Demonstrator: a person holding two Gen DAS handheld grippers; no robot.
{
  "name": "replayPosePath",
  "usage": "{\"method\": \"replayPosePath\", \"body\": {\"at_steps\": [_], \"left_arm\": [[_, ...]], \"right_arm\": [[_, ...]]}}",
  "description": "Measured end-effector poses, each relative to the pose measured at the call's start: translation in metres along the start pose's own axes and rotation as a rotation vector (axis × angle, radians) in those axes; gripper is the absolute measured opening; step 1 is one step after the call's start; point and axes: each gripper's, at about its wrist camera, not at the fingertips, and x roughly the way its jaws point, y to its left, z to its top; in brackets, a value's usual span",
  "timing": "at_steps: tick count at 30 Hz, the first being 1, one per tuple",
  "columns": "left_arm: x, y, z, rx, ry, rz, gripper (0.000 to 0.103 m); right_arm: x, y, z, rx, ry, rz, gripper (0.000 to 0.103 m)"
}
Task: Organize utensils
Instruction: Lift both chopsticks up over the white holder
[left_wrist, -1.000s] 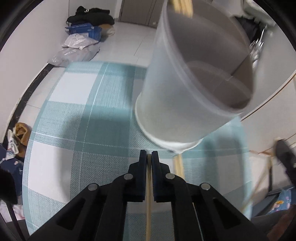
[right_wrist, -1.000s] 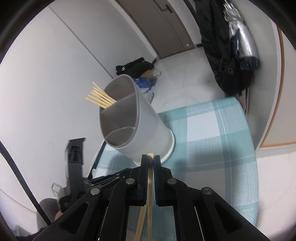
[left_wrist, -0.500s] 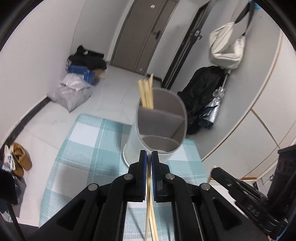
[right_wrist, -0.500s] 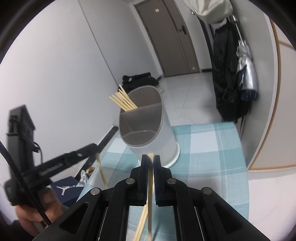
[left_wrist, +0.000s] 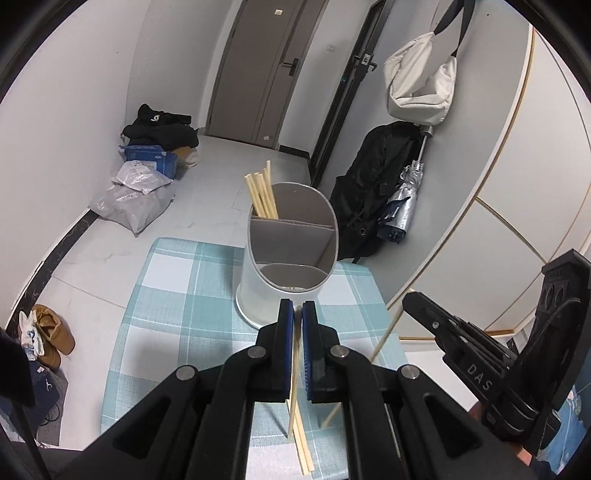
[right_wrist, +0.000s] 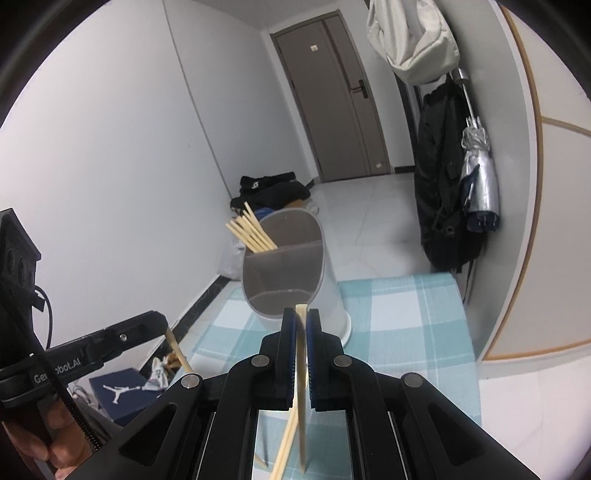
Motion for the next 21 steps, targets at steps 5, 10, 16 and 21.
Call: {"method": "replayPosePath", "body": {"at_steps": [5, 10, 16, 21], "left_arm": [[-0.003, -0.004, 0.007, -0.001, 0.026, -0.023, 0.001], [-0.006, -0.01, 0.019, -0.004, 0.033, -0.059, 0.001], [-0.01, -0.022, 0.034, 0.041, 0.016, -0.067, 0.001], [-0.008, -0.025, 0.047, 0.06, 0.021, -0.079, 0.001]], "right_arm": [[-0.004, -0.001, 0.004, 0.006, -0.025, 0.001, 0.004], [-0.01, -0.005, 0.01, 0.025, -0.066, 0.006, 0.004], [-0.014, -0.01, 0.02, 0.051, -0.09, 0.026, 0.004], [-0.021, -0.009, 0.035, 0.043, -0.116, 0.056, 0.004]]}}
